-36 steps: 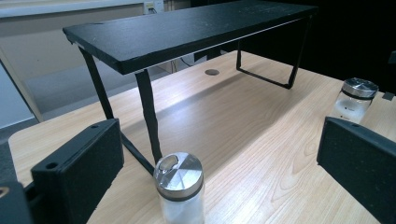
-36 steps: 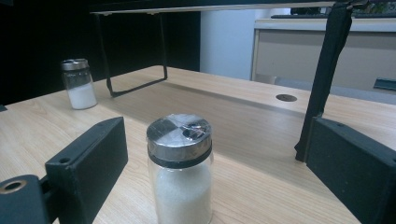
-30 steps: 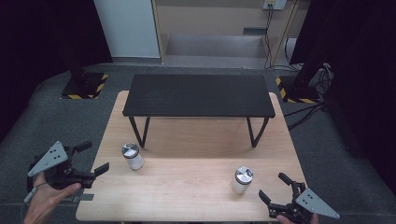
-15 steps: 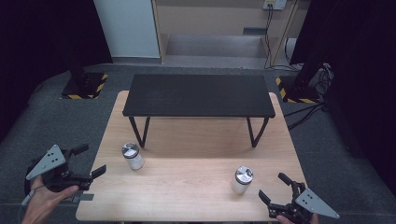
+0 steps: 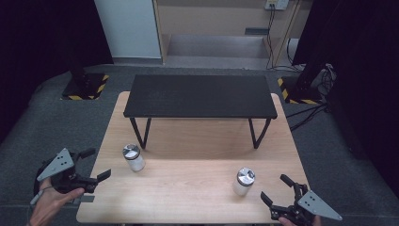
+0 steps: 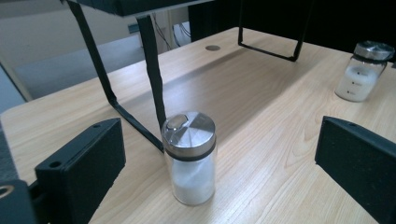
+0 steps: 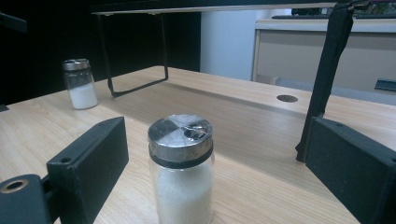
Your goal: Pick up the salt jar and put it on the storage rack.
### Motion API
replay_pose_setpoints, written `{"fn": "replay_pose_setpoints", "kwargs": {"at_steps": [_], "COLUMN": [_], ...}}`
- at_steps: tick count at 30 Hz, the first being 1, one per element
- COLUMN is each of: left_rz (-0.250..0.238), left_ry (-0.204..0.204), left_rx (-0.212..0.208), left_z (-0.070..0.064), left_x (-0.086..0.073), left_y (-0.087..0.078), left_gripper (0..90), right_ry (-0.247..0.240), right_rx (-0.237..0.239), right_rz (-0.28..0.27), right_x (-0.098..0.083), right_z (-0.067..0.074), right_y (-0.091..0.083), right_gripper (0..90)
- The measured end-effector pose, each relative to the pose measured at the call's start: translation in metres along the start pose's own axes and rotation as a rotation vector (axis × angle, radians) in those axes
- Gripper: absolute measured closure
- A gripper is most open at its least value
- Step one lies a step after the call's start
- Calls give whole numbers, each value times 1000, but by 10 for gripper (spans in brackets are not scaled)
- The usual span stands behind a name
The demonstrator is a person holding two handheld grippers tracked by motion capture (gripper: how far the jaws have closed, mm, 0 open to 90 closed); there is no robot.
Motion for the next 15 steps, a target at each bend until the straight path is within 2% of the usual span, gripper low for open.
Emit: {"fn": "replay_pose_setpoints", "kwargs": {"at_steps": [2, 15], "left_rz": [12, -18], "left_ry": [6, -24], "left_rx": [-8, -24], "left_z": [4, 27], "left_x": [-4, -26], "left_y": [5, 26], "left_gripper": [10, 28], "right_ry": [0, -1], "right_rx": [1, 1], "right_rz": [0, 0], "right_x": [0, 0], "right_z": [0, 0], "right_y": [0, 1], "right_gripper": [66, 65]}}
Point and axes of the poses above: each handheld gripper's, and its own axes: y roughly forward along the jaws, x roughly out of its top, z roughly to its left, the point moved 2 cm from there along y, roughly forward along the jaws, and after that the axes turned 1 degree about -y, right-handed, at the moved point
